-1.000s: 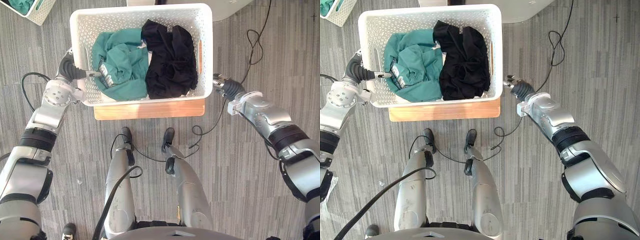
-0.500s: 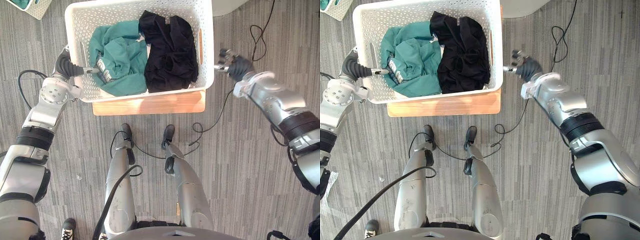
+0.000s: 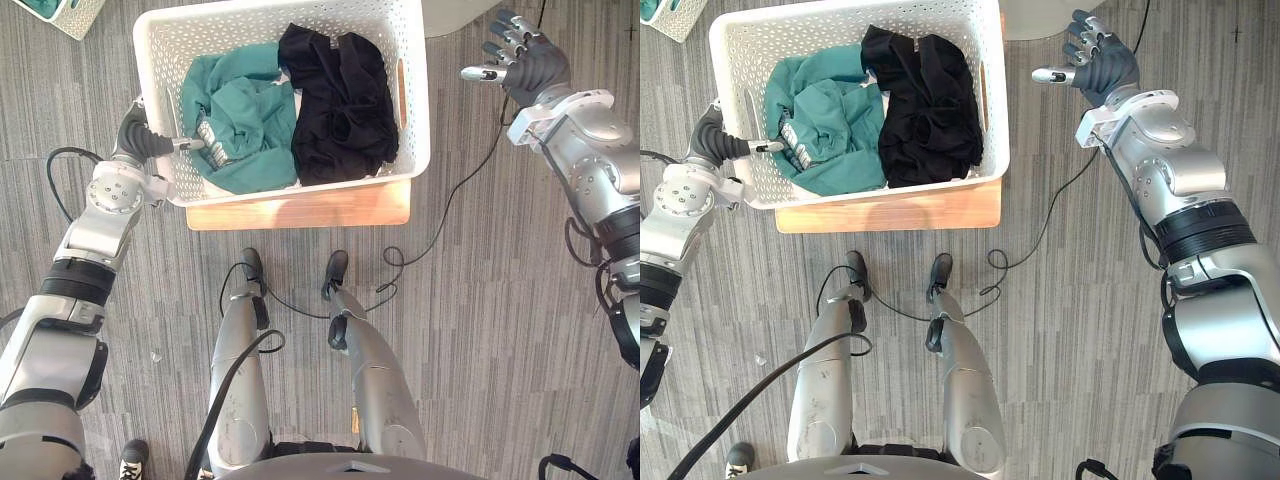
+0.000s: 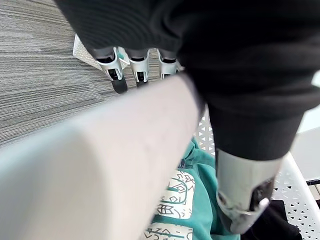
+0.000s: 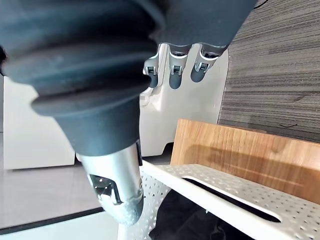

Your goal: Pick up the laundry basket with both hands and put the clothes into the washing machine.

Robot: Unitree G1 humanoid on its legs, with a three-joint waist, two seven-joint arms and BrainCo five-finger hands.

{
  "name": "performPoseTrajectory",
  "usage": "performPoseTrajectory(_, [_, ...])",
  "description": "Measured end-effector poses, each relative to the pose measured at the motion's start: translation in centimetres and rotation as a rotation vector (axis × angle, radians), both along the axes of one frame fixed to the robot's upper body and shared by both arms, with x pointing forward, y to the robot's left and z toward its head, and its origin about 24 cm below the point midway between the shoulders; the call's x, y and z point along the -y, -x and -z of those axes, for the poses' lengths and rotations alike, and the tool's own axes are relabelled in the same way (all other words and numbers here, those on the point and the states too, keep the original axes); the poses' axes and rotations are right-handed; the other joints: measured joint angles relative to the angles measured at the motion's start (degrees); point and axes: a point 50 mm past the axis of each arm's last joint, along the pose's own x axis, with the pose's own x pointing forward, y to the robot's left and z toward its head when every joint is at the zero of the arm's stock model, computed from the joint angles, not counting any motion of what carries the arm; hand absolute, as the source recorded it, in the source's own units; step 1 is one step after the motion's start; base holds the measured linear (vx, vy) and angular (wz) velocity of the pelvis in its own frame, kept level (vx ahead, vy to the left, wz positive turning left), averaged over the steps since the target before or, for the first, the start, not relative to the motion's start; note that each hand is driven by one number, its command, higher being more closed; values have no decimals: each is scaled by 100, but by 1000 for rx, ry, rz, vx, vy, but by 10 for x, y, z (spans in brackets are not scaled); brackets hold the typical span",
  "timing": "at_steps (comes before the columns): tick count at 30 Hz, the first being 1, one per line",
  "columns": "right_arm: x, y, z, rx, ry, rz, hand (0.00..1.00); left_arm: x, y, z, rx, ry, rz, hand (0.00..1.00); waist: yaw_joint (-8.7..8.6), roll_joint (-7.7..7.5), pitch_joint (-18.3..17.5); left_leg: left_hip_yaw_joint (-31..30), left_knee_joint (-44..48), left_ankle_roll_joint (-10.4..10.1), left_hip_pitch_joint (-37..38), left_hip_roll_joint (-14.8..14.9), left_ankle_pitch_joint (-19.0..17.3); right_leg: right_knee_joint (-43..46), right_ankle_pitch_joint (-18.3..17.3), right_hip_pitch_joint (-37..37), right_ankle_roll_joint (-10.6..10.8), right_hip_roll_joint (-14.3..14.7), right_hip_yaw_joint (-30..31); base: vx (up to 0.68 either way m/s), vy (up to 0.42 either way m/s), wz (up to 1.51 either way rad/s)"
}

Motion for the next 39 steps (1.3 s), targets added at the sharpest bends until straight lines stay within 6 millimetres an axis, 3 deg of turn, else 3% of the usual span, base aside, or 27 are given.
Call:
performPoseTrajectory(8, [-14,-22,8,-50,229,83,0,8,-2,-5,15,-12,27,0,69,0,0,-22,-49,1,-64,-16,45,-38,25,-40,-11,-2,-36,1,-7,1])
performPoseTrajectory(13, [-27,-42,12,-109,209,139,0,14,-4,-11,38,-8,33,0,83,1,0,-71,-310,-25,-54,-98,240,-41,35,-104,-25,-40,-116,3,-38,9])
performPoseTrajectory(17, [-36,-48,5,-110,204,176,0,23,-6,-10,43,20,52,0,96,2,-1,-92,-487,-25,-16,-169,406,-48,64,-143,-66,-77,-146,-11,-37,10])
performPoseTrajectory(24, [-55,-55,12,-128,191,187,0,34,-10,-6,42,61,64,0,91,5,-3,-49,-736,0,38,-256,589,-159,152,-168,-126,-133,-143,-10,-8,3])
performPoseTrajectory(25, [-56,-55,11,-121,207,190,0,34,-10,-7,44,61,62,100,85,6,-4,-37,-776,6,41,-264,619,-198,189,-168,-122,-133,-139,0,0,0])
performPoseTrajectory(26, [-56,-55,10,-119,205,188,100,34,-10,-7,47,62,59,100,78,6,-5,-34,-812,6,47,-272,648,-227,219,-167,-112,-133,-139,0,0,0])
performPoseTrajectory(31, [-58,-51,12,-85,303,183,100,32,-9,-7,50,72,38,100,45,6,-6,-40,-822,2,53,-277,662,-268,256,-138,-108,-131,-144,5,-6,0])
performPoseTrajectory(38, [-49,-20,50,-29,339,124,100,21,10,18,40,147,-15,100,-105,5,-5,-6,-747,7,189,-261,561,-341,257,46,-75,-115,-114,43,-24,-3])
performPoseTrajectory(39, [-43,-8,67,-36,301,114,100,22,18,30,35,202,-16,100,-113,2,-3,-1,-638,1,259,-229,480,-321,238,148,-50,-96,-96,52,-19,-6])
